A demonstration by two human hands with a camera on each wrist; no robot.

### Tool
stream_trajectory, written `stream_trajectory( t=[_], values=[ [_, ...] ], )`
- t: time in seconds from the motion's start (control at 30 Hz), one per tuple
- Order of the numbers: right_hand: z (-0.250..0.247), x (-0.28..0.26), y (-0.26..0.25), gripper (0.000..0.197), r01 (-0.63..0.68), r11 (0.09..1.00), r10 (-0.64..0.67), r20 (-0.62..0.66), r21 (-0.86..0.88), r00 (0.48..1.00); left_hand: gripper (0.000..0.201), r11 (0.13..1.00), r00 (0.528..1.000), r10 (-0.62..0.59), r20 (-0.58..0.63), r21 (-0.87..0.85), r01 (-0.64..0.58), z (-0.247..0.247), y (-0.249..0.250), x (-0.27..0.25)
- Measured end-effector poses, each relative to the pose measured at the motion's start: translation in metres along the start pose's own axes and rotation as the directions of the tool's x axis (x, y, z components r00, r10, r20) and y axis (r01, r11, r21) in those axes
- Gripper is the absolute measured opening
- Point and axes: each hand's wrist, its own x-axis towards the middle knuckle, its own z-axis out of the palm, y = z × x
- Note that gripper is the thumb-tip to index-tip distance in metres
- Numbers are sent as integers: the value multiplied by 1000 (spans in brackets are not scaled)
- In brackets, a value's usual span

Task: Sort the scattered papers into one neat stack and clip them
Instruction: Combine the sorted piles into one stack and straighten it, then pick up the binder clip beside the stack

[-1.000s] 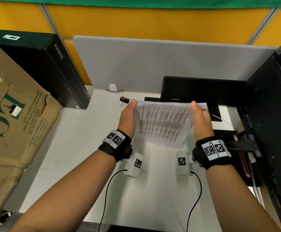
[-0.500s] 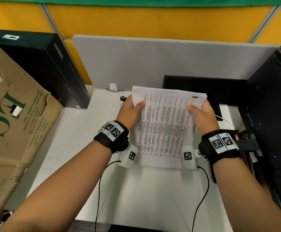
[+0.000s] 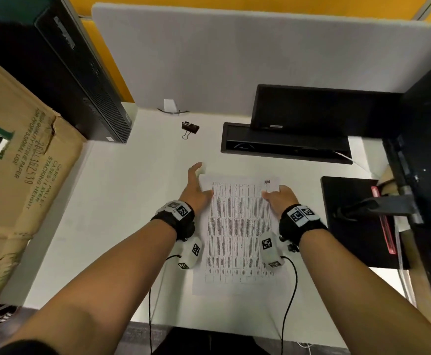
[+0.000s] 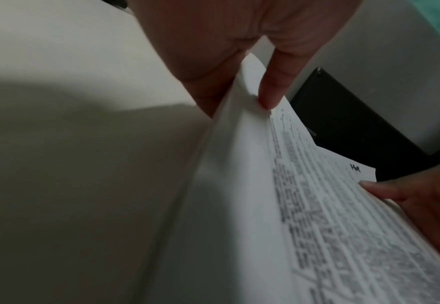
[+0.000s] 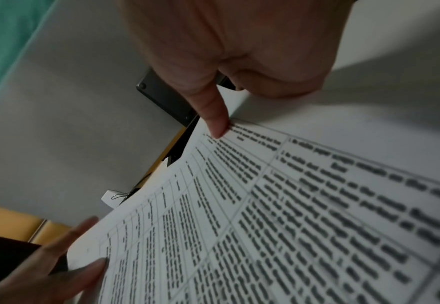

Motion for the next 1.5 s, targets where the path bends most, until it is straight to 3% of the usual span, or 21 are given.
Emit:
stream_trajectory(
  t=[0.13, 0.3, 0.57, 0.73, 0.83, 0.97, 1.17, 1.27, 1.33, 1.43, 1.5],
  values=[
    [-1, -8, -12, 44, -15, 999, 14, -17, -34, 1000, 65, 994, 994, 104, 16, 35, -104, 2, -6, 10],
    [-4, -4, -10, 46, -7, 1000, 7, -11, -4, 1000, 46, 997, 998, 69, -9, -43, -69, 6, -8, 12],
    [-5, 2, -3, 46, 2, 988, -12, 63, 152, 998, 47, 991, 1000, 7, -26, -133, -10, 7, -12, 24],
    [-6, -17, -6, 72, 260, 947, -271, 33, 190, 962, 48, 980, 998, 57, -13, -188, -58, 7, -9, 29],
    [-5, -22, -5, 59, 373, 924, -376, 24, 86, 926, 46, 979, 998, 64, -6, -195, -64, 6, -7, 33],
    [-3, -20, -7, 46, 348, 930, -350, 2, 119, 937, 46, 981, 999, 46, -1, -186, -46, 5, -6, 37],
    [7, -14, -17, 47, 329, 934, -332, -7, 136, 943, 47, 988, 998, 60, -7, -142, -61, -8, -4, 40],
    [20, -8, -36, 43, 286, 957, -289, 61, 57, 955, 47, 985, 997, 75, -31, -152, -78, -24, -6, 42],
    [30, -3, -59, 40, 253, 955, -243, 81, -154, 967, 45, 983, 995, 79, -57, -162, -87, -38, -7, 44],
    [54, 6, -105, 44, 296, 735, -347, 36, -610, 937, 43, 977, 993, 80, -89, -189, -95, -59, -11, 49],
    [75, 10, -140, 38, 422, 604, -486, 107, -676, 867, 44, 971, 991, 61, -116, -224, -86, -71, -15, 53]
  ],
)
